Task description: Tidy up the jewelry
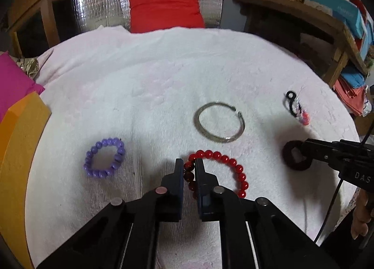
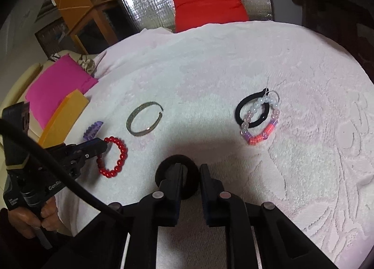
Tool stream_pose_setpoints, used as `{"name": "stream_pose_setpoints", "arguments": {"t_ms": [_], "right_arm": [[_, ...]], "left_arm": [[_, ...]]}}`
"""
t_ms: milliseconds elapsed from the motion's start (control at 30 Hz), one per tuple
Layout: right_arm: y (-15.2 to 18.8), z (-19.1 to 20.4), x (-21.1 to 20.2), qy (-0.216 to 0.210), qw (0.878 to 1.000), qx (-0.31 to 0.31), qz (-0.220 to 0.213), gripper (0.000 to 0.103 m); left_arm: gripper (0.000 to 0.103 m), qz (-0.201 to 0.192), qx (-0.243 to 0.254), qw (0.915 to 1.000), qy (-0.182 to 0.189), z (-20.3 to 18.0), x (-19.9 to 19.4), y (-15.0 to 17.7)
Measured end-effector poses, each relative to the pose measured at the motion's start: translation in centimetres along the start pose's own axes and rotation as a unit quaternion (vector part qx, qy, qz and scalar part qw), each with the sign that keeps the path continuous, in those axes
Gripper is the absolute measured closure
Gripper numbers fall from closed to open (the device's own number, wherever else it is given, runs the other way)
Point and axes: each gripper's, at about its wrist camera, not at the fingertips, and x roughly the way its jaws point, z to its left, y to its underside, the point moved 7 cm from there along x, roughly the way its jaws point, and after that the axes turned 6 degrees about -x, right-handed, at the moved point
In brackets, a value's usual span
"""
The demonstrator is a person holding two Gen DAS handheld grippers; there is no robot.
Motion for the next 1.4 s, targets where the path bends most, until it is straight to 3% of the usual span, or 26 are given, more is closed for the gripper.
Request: {"name": "stream_pose_setpoints", "arguments": {"t_ms": [333, 533, 600, 667, 767, 1033, 1100, 1267, 1400], "right_arm": [[-0.7, -0.5, -1.1, -0.011, 1.000, 0.027, -0.009, 0.087], [-0.7, -1.2, -1.3, -0.015, 0.999, 0.050, -0.001, 0.085], [-0.3, -1.1, -0.7, -0.021, 0.998, 0.052, 0.015, 0.076], [-0.1, -0.8, -0.4, -0.017, 0.998, 0.048, 0.022, 0.052], [-0.2, -0.2, -0.2, -0.015, 0.999, 0.037, 0.019, 0.043], [0.0, 1.7, 0.8, 0.018, 1.000, -0.018, 0.018, 0.043], [0.2, 2.1, 1.1, 0.034, 0.998, -0.044, 0.017, 0.050], [0.5, 2.7, 1.1, 0.073, 0.992, -0.099, 0.004, 0.080], [0.4, 2.5, 0.7, 0.073, 0.992, -0.100, -0.005, 0.084]], "left_arm": [[0.093, -0.054, -0.020, 0.9981, 0.024, 0.7, -2.7, -1.6], [0.093, -0.060, -0.026, 0.9976, 0.021, 1.3, -3.1, -1.8], [0.093, -0.062, -0.031, 0.9974, 0.020, 1.6, -3.2, -1.8], [0.093, -0.066, -0.036, 0.9970, 0.020, 2.0, -3.5, -1.9], [0.093, -0.067, -0.041, 0.9968, 0.016, 2.5, -3.5, -1.9], [0.093, -0.052, -0.043, 0.9977, 0.004, 3.4, -3.0, -1.2], [0.093, -0.051, -0.041, 0.9978, 0.004, 3.3, -3.0, -1.1], [0.093, -0.049, -0.040, 0.9980, 0.005, 3.1, -3.0, -1.1], [0.093, -0.050, -0.044, 0.9978, 0.008, 2.8, -3.0, -1.2]]}}
